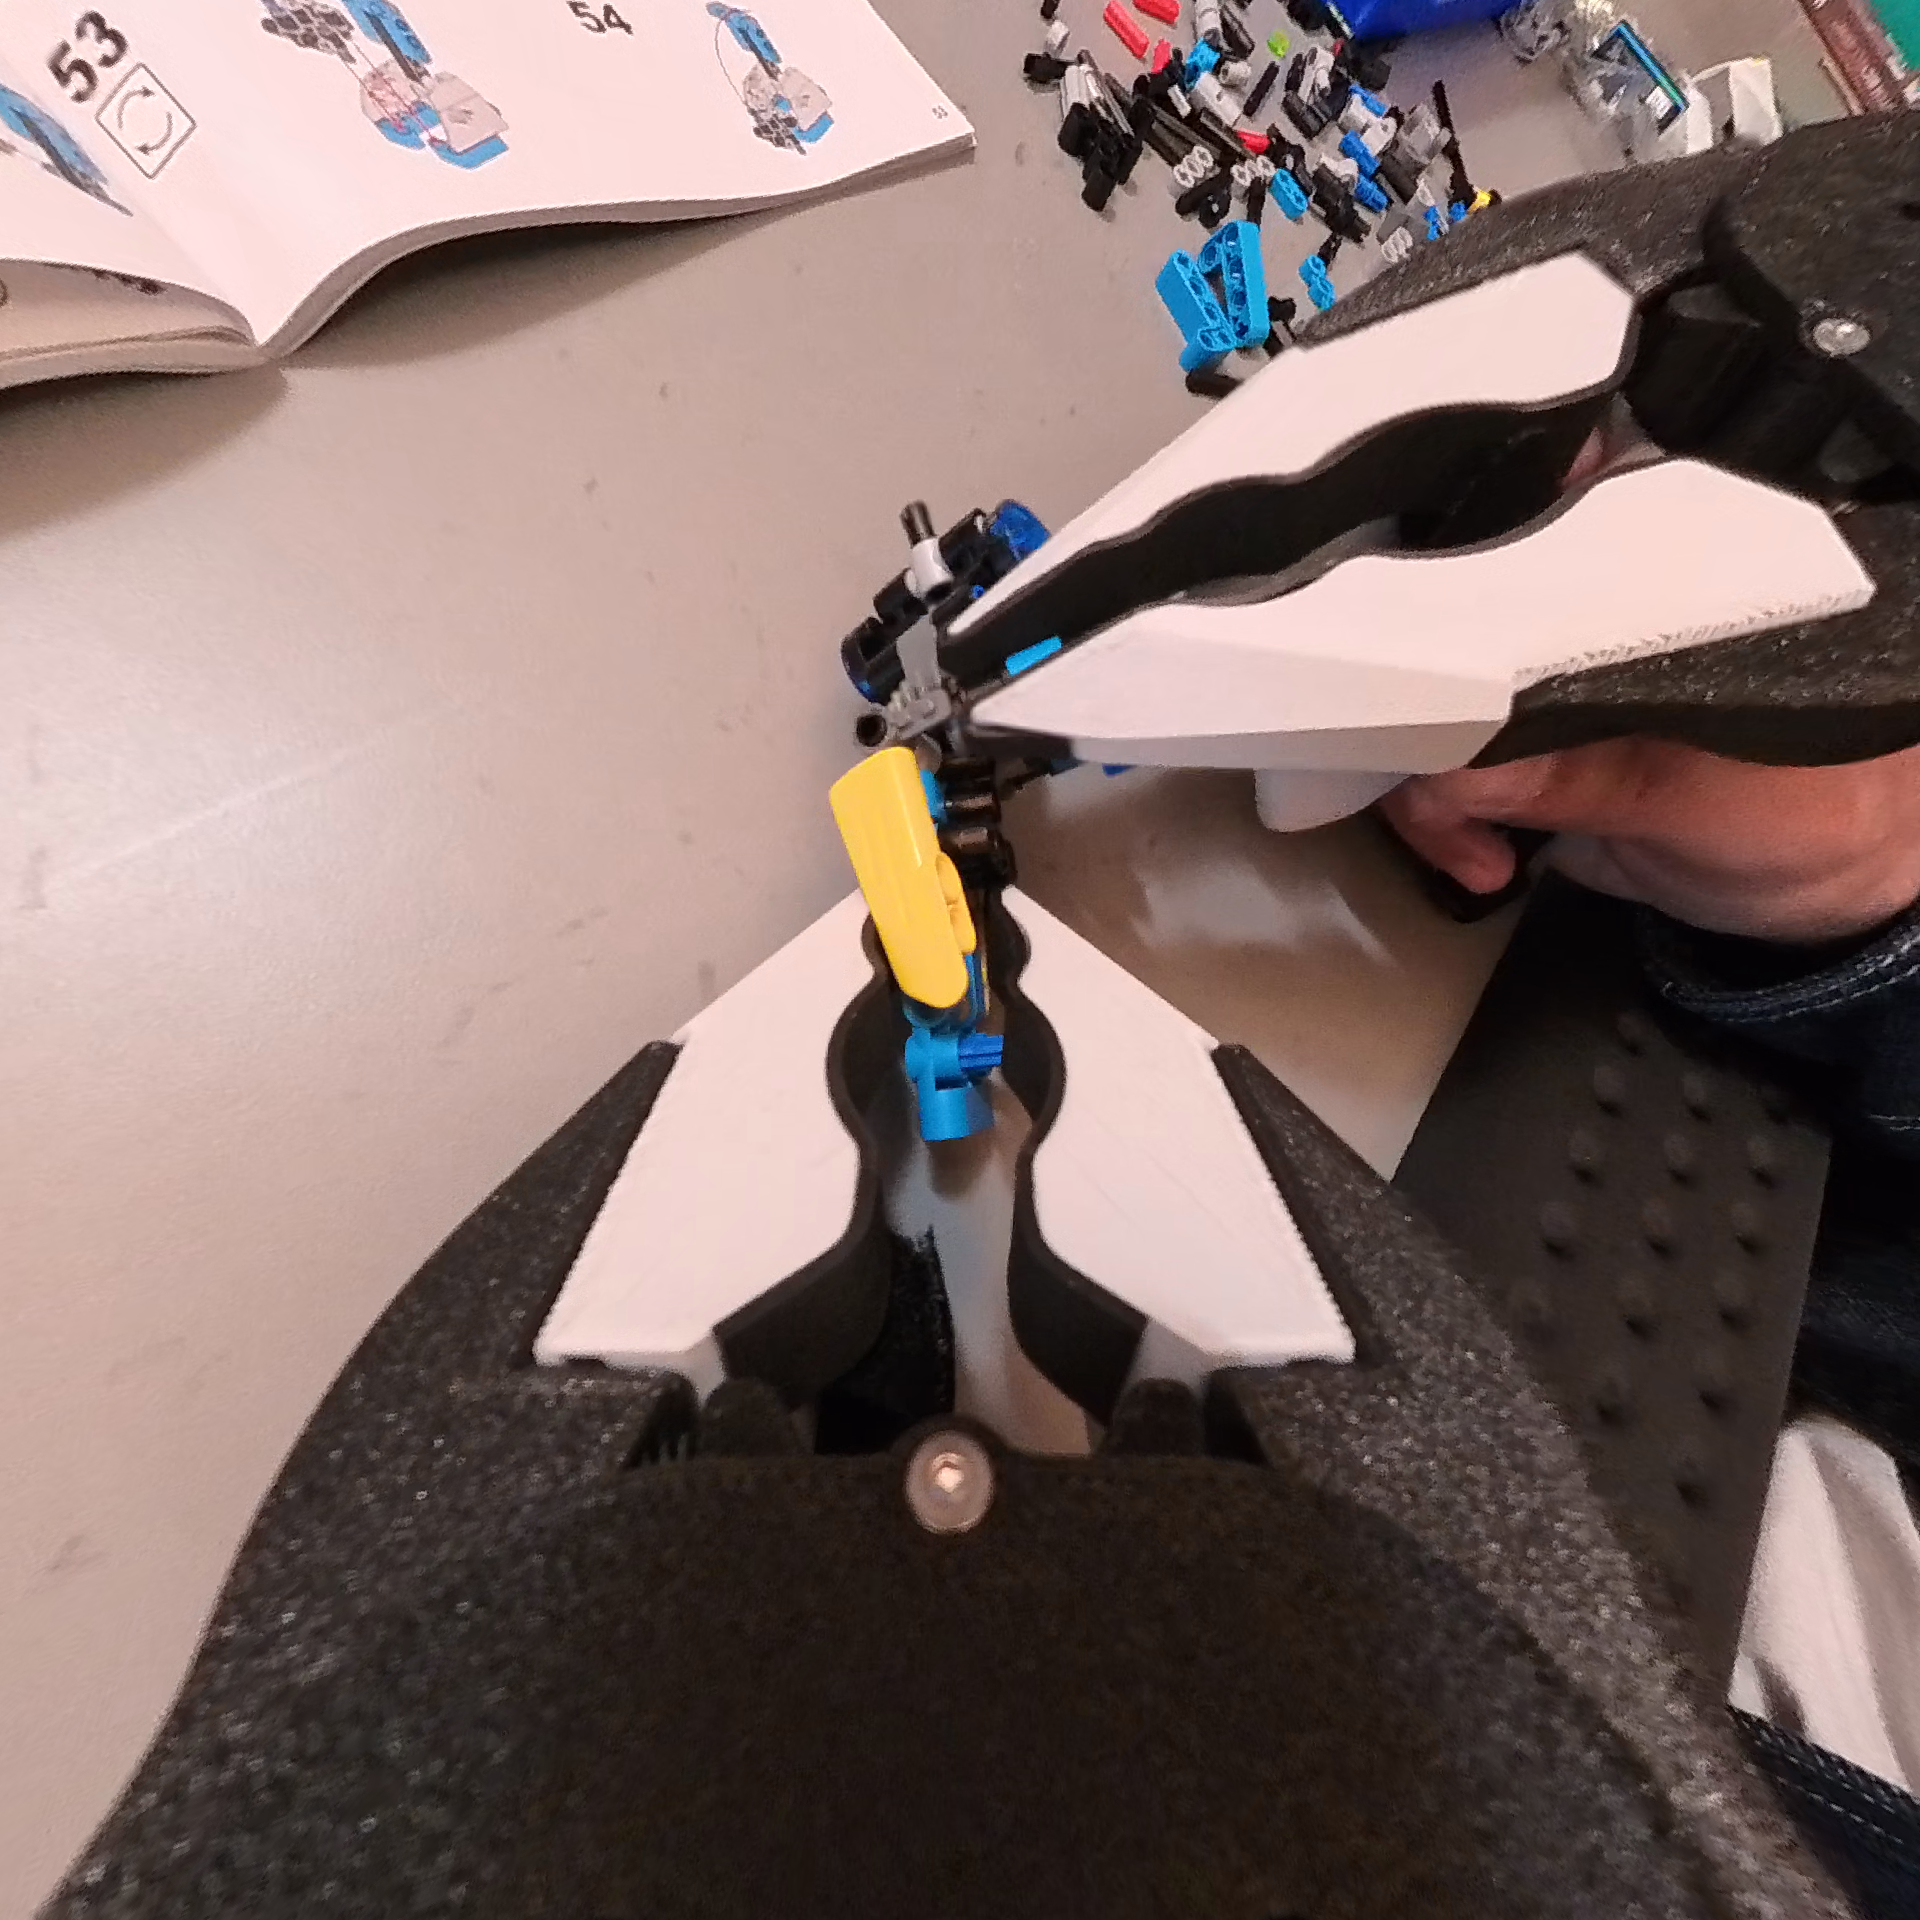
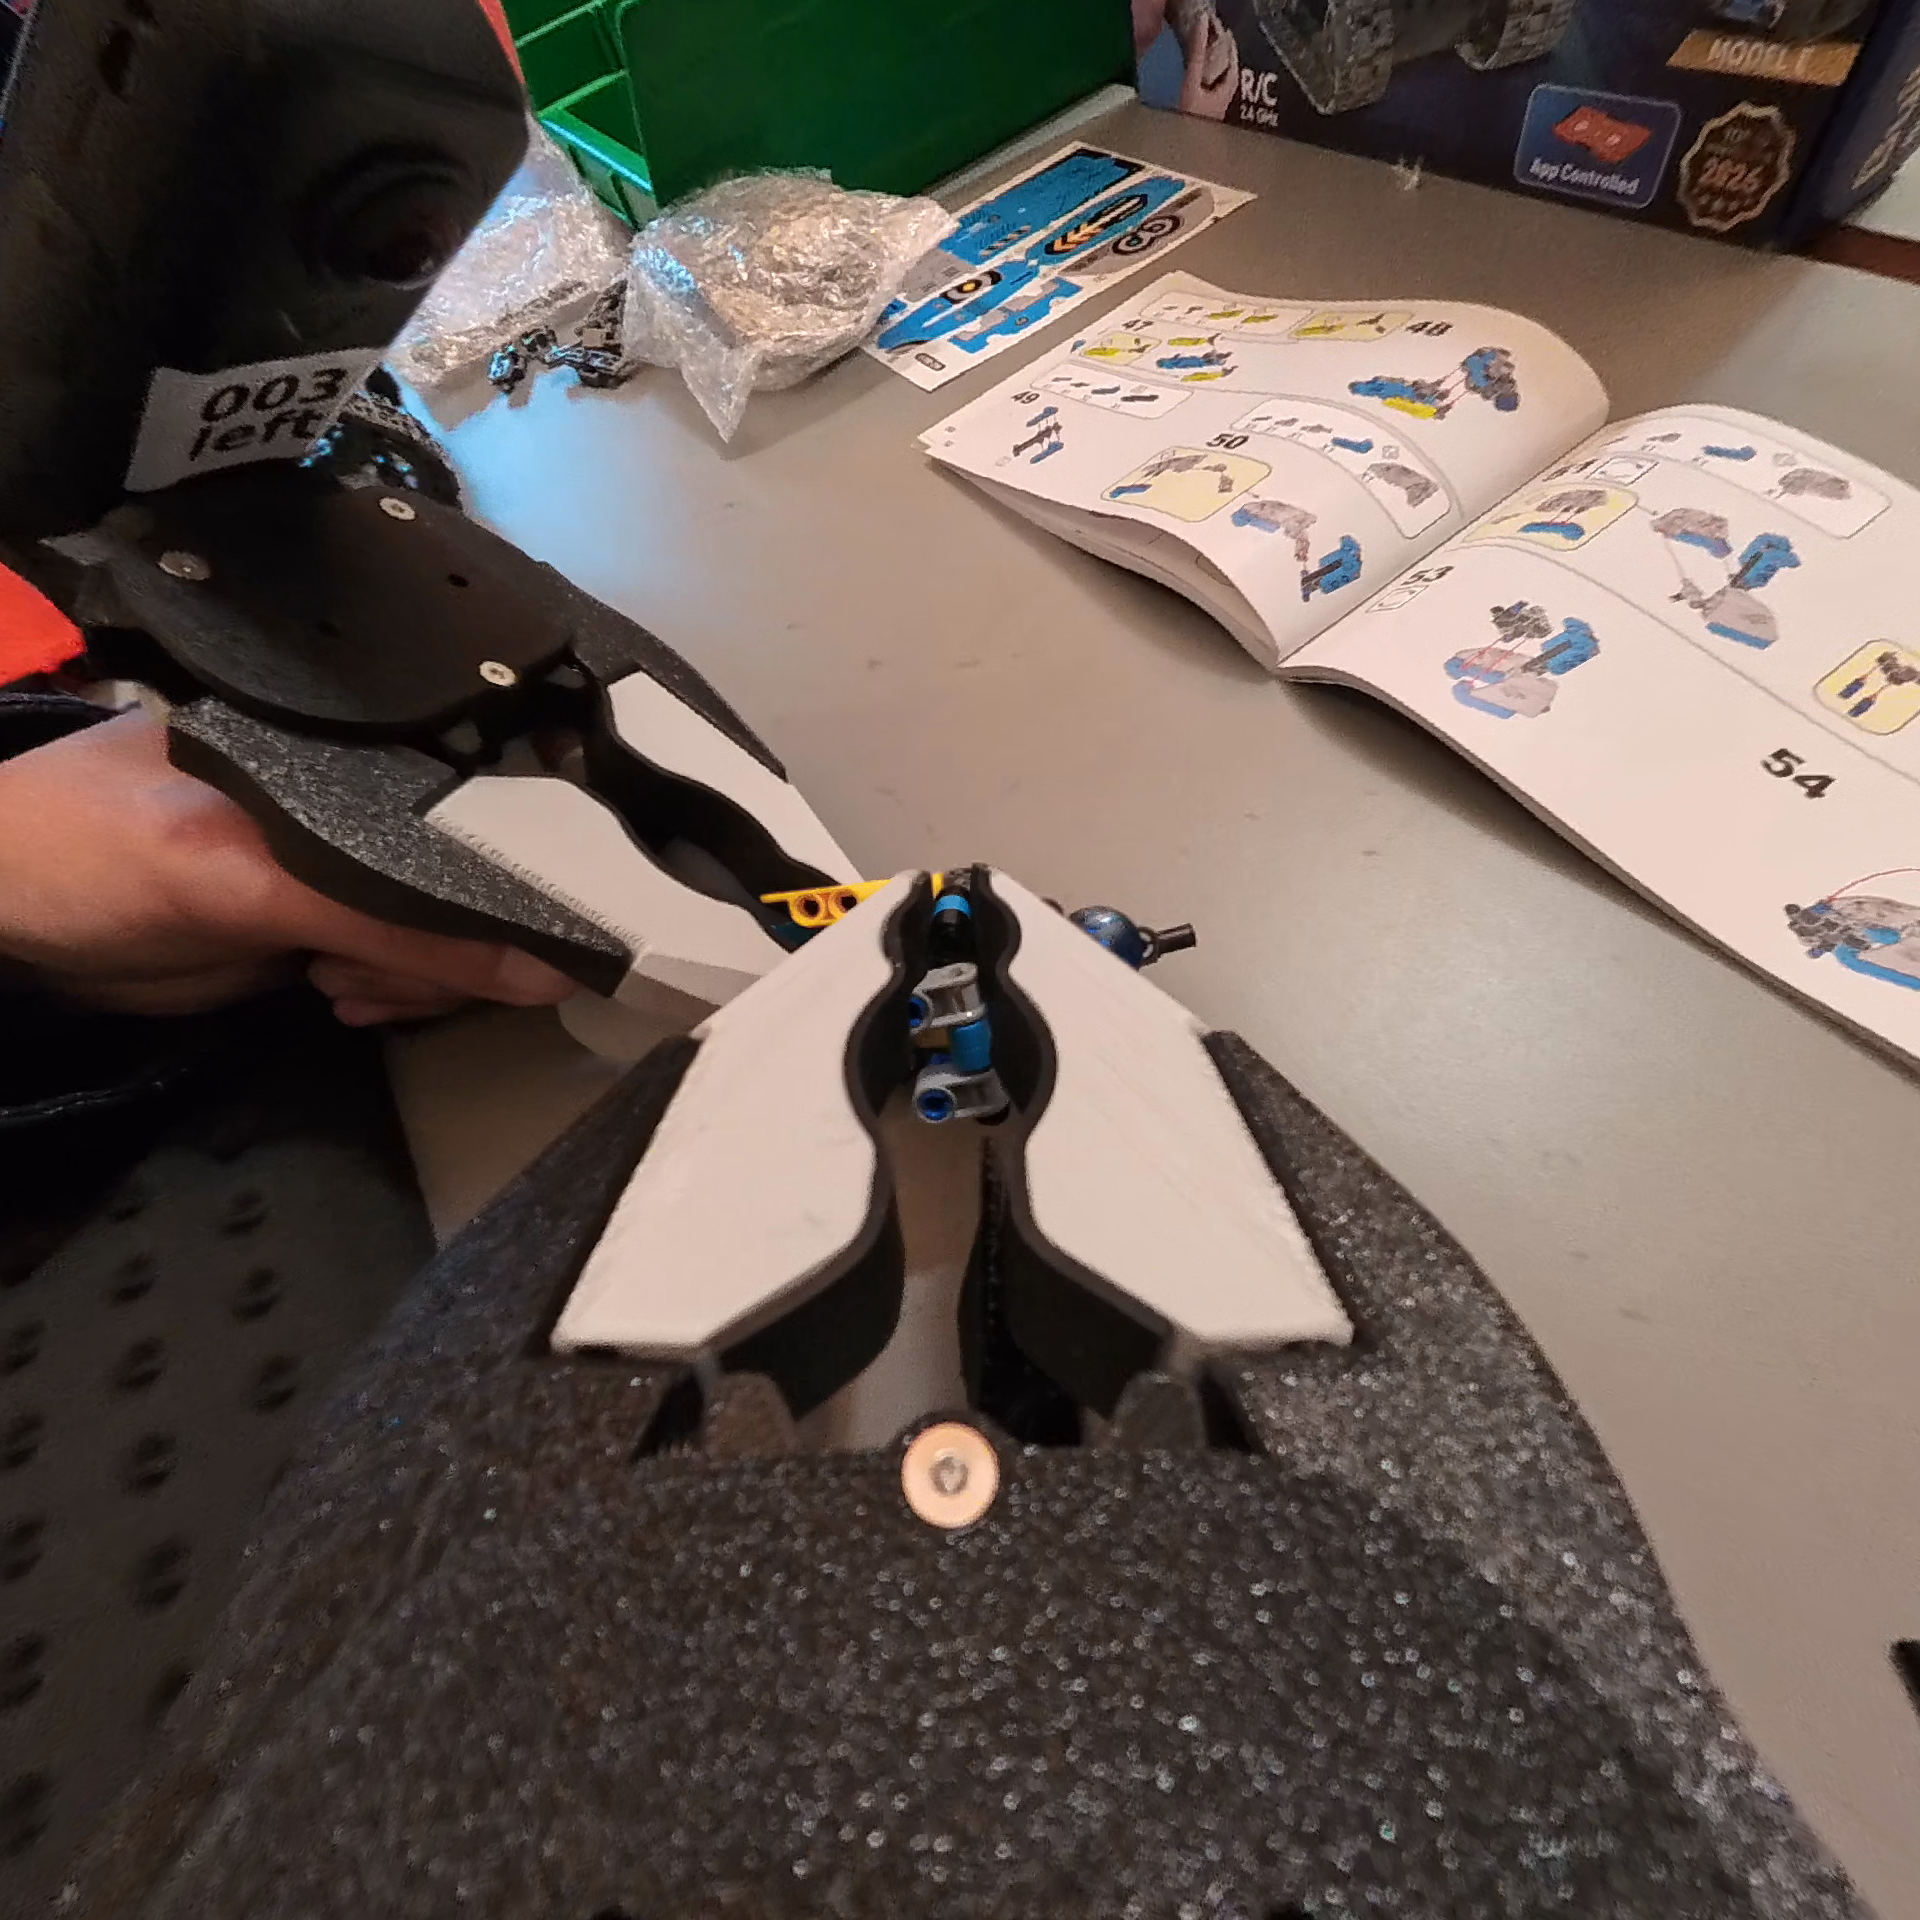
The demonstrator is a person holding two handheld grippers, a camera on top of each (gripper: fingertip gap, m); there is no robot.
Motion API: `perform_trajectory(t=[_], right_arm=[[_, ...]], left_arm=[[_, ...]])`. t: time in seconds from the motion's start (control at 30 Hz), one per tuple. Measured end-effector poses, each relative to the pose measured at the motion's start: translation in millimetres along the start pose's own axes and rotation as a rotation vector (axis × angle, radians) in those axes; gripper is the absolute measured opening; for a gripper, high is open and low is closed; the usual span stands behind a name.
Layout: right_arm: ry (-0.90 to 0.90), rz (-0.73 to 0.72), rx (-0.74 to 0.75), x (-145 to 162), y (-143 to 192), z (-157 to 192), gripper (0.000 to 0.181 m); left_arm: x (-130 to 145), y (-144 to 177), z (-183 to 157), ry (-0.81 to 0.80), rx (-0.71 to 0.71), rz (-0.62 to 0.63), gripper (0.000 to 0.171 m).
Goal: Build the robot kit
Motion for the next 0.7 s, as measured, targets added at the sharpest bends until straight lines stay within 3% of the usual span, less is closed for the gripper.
perform_trajectory(t=[0.13, 0.3, 0.47, 0.7], right_arm=[[-0.054, 0.001, -0.013, 0.1, -1.7, -0.4, 0.007], [0.150, 0.052, 0.086, 1.0, -2.9, 7.3, 0.007], [-0.234, 0.014, -0.153, 2.6, -1.7, -12.7, 0.007], [-0.243, -0.040, -0.174, -1.4, 13.5, -14.5, 0.007]], left_arm=[[-0.4, -0.4, -1.3, -0.044, -0.026, 0.005, 0.012], [-0.4, -0.8, -2.3, -0.071, -0.044, 0.008, 0.012], [0.1, -1.6, -4.5, -0.132, -0.086, 0.017, 0.012], [-0.8, 0.2, -2.5, -0.103, -0.070, -0.004, 0.013]])
Point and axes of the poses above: each gripper's, where its closed fingertips meet, y back along the fingers, x out of its underside, z = x × y across the jaws, the point moved 6 cm from there along y, back along the fingers, and after that the axes turned 1 degree about -x, right-handed, at the moved point
